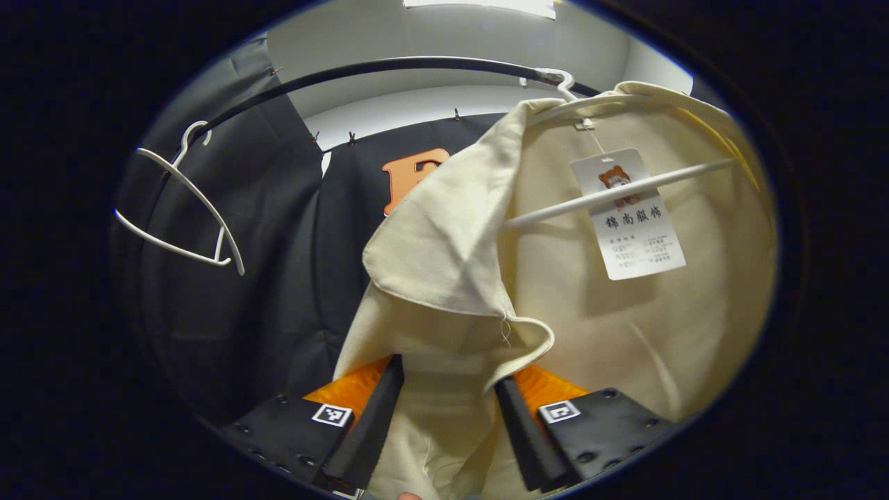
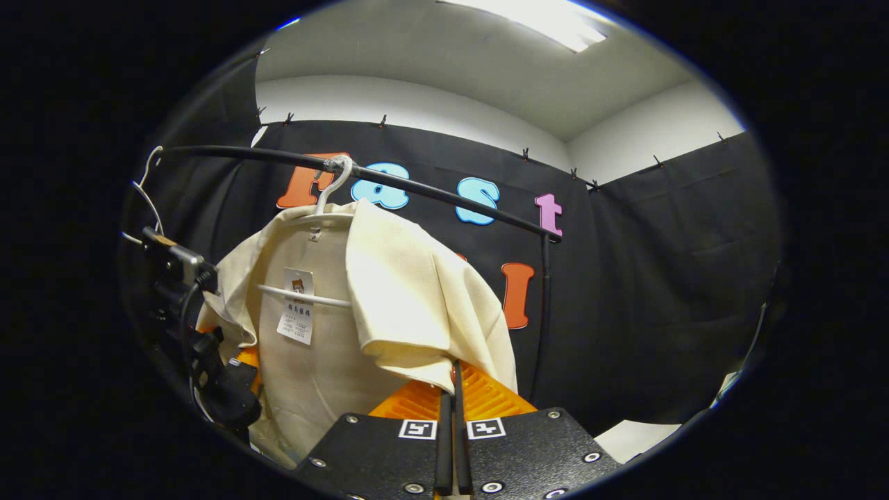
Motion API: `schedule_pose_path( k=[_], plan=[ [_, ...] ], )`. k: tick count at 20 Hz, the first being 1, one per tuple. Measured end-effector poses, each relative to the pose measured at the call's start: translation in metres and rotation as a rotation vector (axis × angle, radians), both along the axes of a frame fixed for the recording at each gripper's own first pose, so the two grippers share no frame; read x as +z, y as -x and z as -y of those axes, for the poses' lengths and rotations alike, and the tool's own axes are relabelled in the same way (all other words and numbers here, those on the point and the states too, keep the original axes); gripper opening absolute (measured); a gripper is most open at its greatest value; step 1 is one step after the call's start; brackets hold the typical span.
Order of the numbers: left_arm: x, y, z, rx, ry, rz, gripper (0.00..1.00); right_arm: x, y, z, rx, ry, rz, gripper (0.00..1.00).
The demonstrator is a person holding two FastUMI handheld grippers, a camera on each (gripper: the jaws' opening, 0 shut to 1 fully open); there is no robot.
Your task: Grasp the clothes on the hanger with both hands and then place them into the laundry hamper below.
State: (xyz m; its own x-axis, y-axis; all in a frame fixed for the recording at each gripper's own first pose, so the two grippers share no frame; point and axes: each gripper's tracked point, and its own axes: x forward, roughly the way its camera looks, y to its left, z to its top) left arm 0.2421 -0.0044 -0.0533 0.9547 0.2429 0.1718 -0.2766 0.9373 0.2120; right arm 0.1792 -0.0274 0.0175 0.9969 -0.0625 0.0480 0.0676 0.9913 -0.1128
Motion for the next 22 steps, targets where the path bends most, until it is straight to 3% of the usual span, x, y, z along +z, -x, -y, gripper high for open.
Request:
schedule_pose_path(
  k=[3,4,8,9,11,14,18,22],
  plan=[
    [0.010,0.011,-0.018,-0.053,0.025,-0.007,0.24,0.002,0.008,-0.003,-0.002,0.001,0.007,0.00],
    [0.014,0.018,-0.017,-0.088,0.016,-0.016,0.17,0.003,0.011,-0.004,-0.003,-0.002,0.009,0.00],
    [0.043,0.050,-0.017,-0.146,-0.038,-0.015,0.11,0.014,0.024,0.000,-0.010,-0.025,0.016,0.00],
    [0.046,0.059,-0.011,-0.171,-0.026,-0.011,0.07,0.019,0.029,0.000,-0.013,-0.027,0.022,0.00],
    [0.055,0.070,-0.012,-0.208,0.002,-0.025,0.07,0.025,0.036,0.000,-0.015,-0.018,0.034,0.00],
    [0.089,0.083,-0.019,-0.216,-0.009,0.057,0.07,0.039,0.048,0.008,-0.030,0.013,0.064,0.00],
    [0.122,0.082,-0.039,-0.137,-0.172,0.125,0.07,0.073,0.050,0.034,-0.078,0.104,0.129,0.00],
    [0.146,0.061,-0.064,-0.062,-0.222,0.138,0.07,0.106,0.043,0.069,-0.121,0.113,0.177,0.00]
  ],
)
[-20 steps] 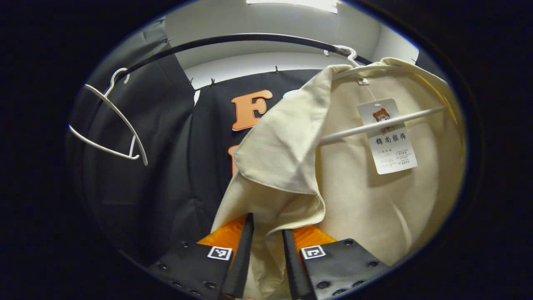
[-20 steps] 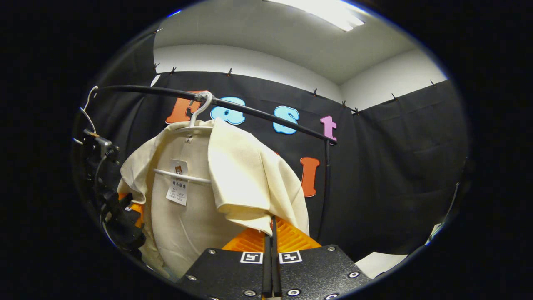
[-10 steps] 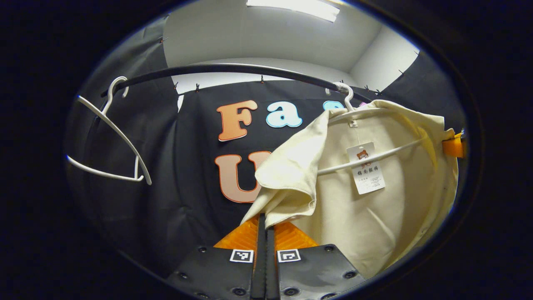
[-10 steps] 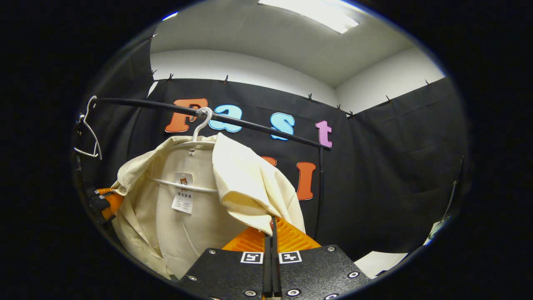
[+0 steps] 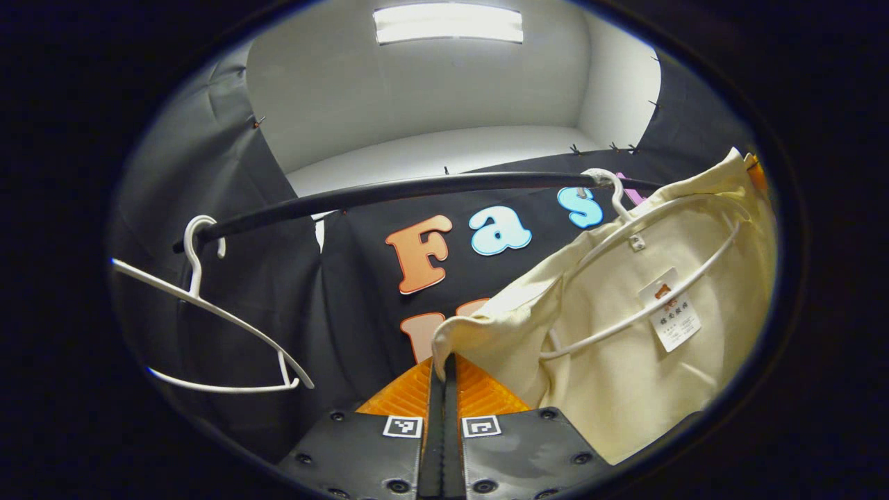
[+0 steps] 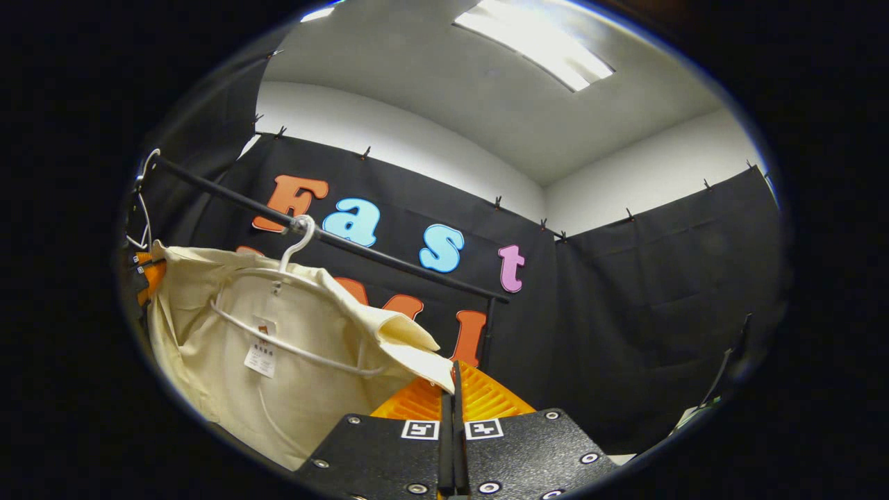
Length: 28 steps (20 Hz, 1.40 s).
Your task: Grasp the clothes on the hanger with both hands and then place them into the laundry hamper below.
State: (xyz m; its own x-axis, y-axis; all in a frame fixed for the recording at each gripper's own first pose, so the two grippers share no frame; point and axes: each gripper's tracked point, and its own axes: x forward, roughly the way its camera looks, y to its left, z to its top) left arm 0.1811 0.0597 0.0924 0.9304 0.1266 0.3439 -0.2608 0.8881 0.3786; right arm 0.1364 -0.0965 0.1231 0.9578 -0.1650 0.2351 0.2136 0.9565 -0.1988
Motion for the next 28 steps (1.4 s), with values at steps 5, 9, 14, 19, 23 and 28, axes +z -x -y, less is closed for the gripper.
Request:
schedule_pose_path(
  k=[5,9,14,19,23,28],
  plan=[
    [0.016,-0.029,-0.012,0.012,-0.034,-0.009,0.07,0.031,-0.018,0.022,-0.028,0.016,0.040,0.00],
    [0.031,-0.058,-0.019,0.014,-0.021,-0.003,0.06,0.062,-0.048,0.030,-0.023,0.028,0.065,0.00],
    [0.030,-0.092,-0.020,0.023,0.005,-0.015,0.07,0.050,-0.090,0.039,-0.011,0.048,0.037,0.00],
    [0.003,-0.104,-0.021,0.029,0.046,-0.039,0.06,0.006,-0.109,0.044,0.003,-0.010,-0.033,0.00],
    [-0.022,-0.125,-0.030,0.042,0.056,-0.109,0.06,-0.030,-0.109,0.044,0.019,-0.059,-0.089,0.00],
    [-0.049,-0.132,-0.040,0.064,0.060,-0.169,0.07,-0.055,-0.099,0.036,0.021,-0.040,-0.111,0.00]
  ],
)
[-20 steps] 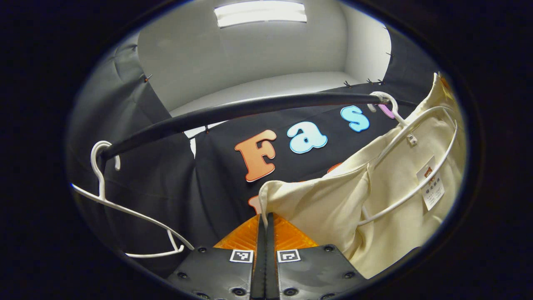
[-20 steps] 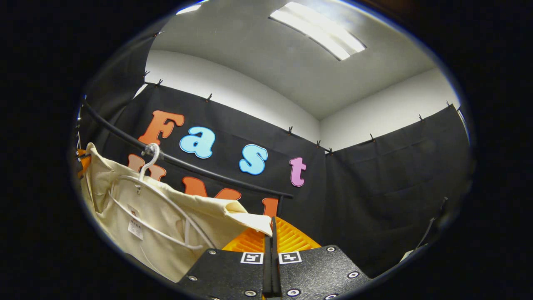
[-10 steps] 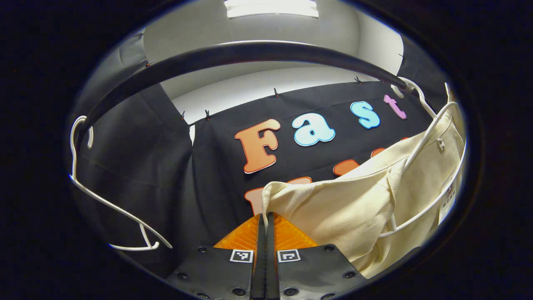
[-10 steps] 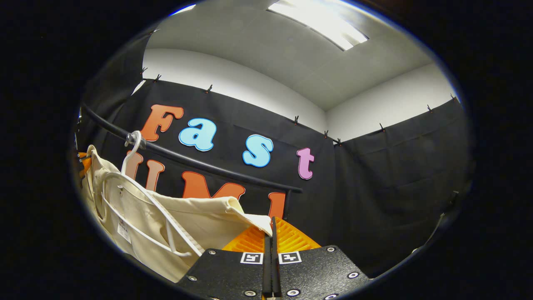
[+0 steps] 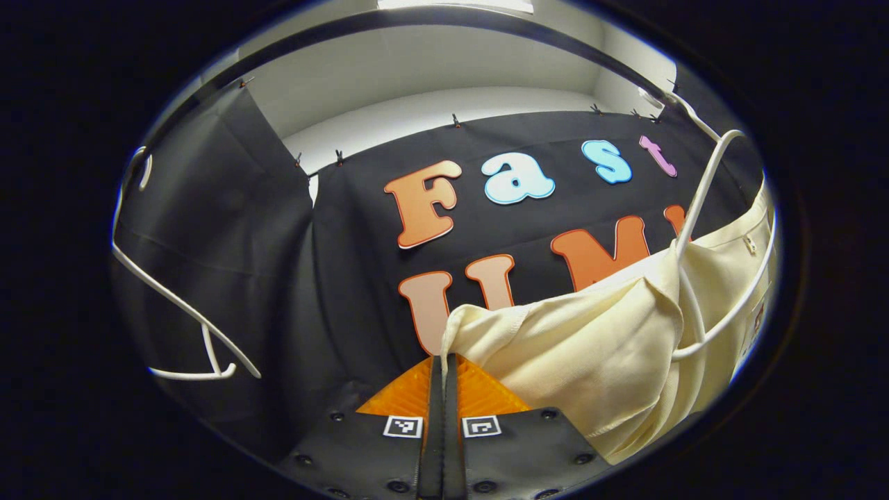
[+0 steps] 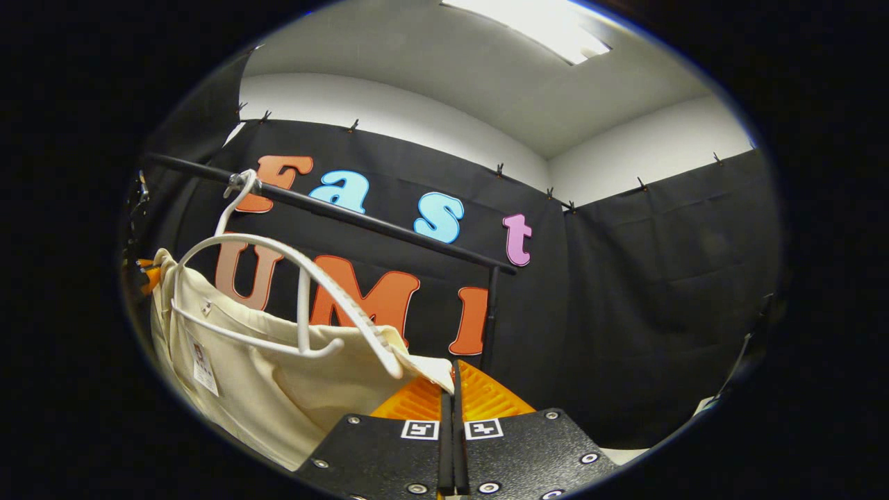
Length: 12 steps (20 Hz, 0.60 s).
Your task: Grasp the clothes on the hanger with both hands and then place them into the laundry hamper below.
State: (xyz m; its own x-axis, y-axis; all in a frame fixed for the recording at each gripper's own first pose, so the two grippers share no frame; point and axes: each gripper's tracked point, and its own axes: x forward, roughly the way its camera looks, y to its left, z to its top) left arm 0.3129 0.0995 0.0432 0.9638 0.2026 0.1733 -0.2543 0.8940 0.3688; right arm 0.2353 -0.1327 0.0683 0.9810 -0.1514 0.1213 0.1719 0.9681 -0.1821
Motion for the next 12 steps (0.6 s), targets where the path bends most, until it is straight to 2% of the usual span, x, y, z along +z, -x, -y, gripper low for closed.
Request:
schedule_pose_path(
  k=[6,12],
  plan=[
    [-0.037,0.016,-0.016,0.039,-0.005,-0.056,0.07,-0.033,0.016,-0.017,0.019,0.039,-0.046,0.00],
    [-0.056,0.047,-0.044,0.085,-0.014,-0.094,0.07,-0.057,0.049,-0.034,0.065,0.056,-0.097,0.00]
  ],
)
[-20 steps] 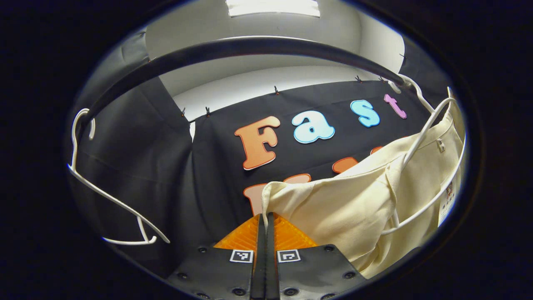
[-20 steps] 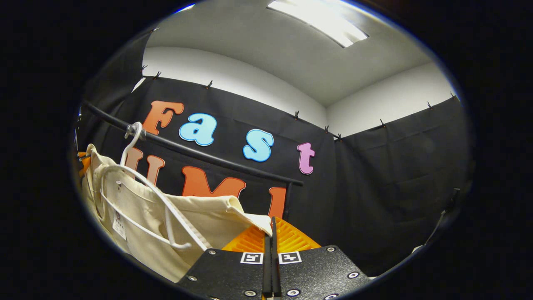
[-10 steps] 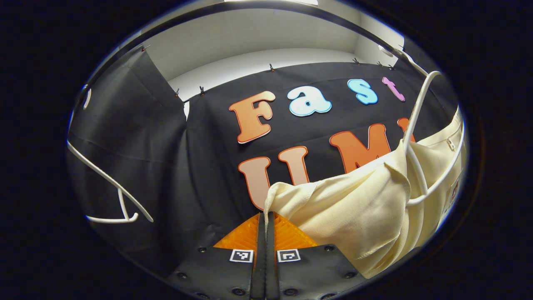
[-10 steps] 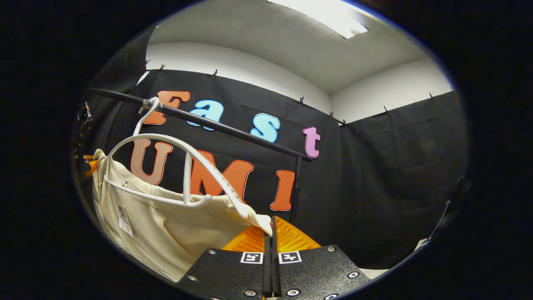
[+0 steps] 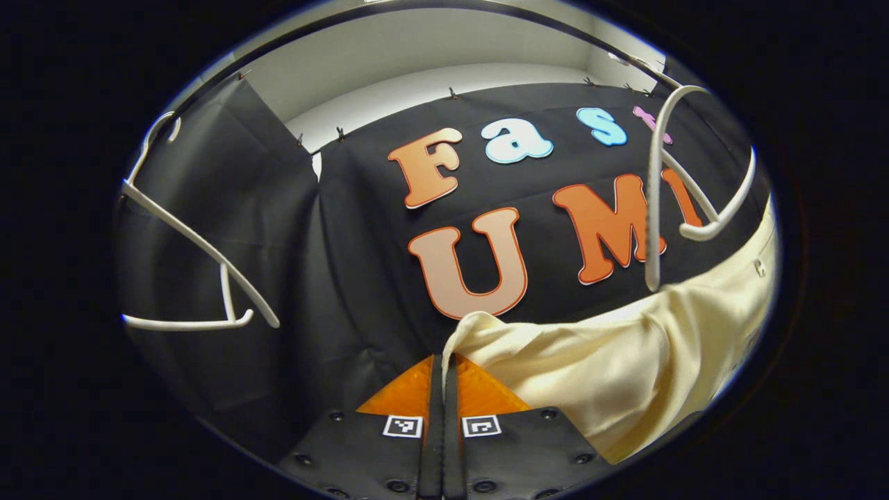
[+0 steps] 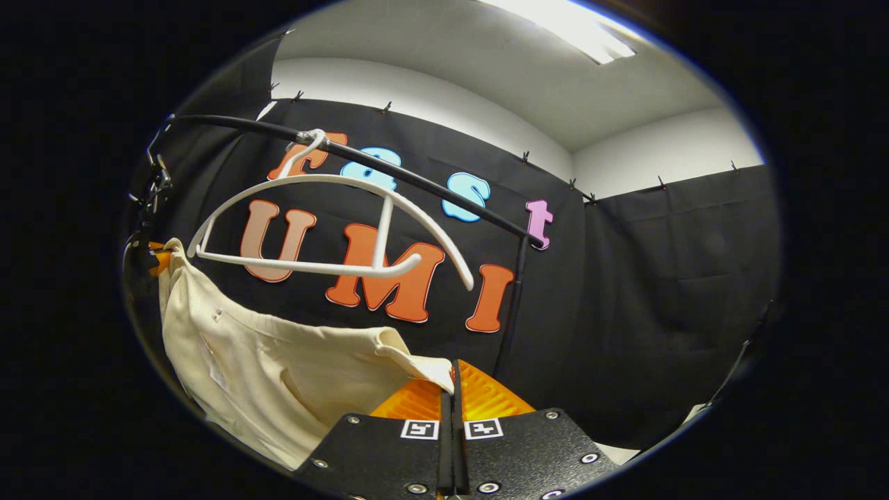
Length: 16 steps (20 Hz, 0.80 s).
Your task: Grasp the clothes on the hanger with both hands and then place them into the laundry hamper below.
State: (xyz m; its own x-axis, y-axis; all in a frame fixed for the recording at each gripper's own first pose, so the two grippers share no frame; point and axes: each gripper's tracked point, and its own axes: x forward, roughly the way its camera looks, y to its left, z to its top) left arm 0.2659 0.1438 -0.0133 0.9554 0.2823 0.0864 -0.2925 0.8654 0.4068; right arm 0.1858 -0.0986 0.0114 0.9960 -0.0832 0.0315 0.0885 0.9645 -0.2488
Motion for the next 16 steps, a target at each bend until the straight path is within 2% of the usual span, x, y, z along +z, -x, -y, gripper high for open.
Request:
schedule_pose_path(
  k=[1,2,7,8,9,12,16],
  plan=[
    [-0.010,0.005,0.000,-0.017,0.031,-0.024,0.10,0.000,0.007,-0.007,0.022,-0.009,-0.005,0.00],
    [-0.019,0.013,0.002,-0.021,0.060,-0.046,0.07,-0.003,0.014,-0.014,0.036,-0.014,-0.011,0.00],
    [-0.043,0.068,0.024,-0.061,0.046,-0.088,0.07,-0.004,0.043,-0.050,0.098,-0.005,-0.015,0.00],
    [-0.046,0.079,0.033,-0.081,0.062,-0.101,0.10,-0.001,0.044,-0.062,0.112,-0.022,-0.015,0.00],
    [-0.046,0.096,0.042,-0.103,0.078,-0.112,0.07,0.000,0.047,-0.072,0.127,-0.039,-0.016,0.00],
    [-0.042,0.122,0.081,-0.175,0.134,-0.130,0.07,0.004,0.058,-0.097,0.177,-0.083,-0.016,0.00],
    [-0.050,0.133,0.141,-0.312,0.255,-0.186,0.07,-0.009,0.066,-0.131,0.262,-0.124,-0.057,0.00]
  ],
)
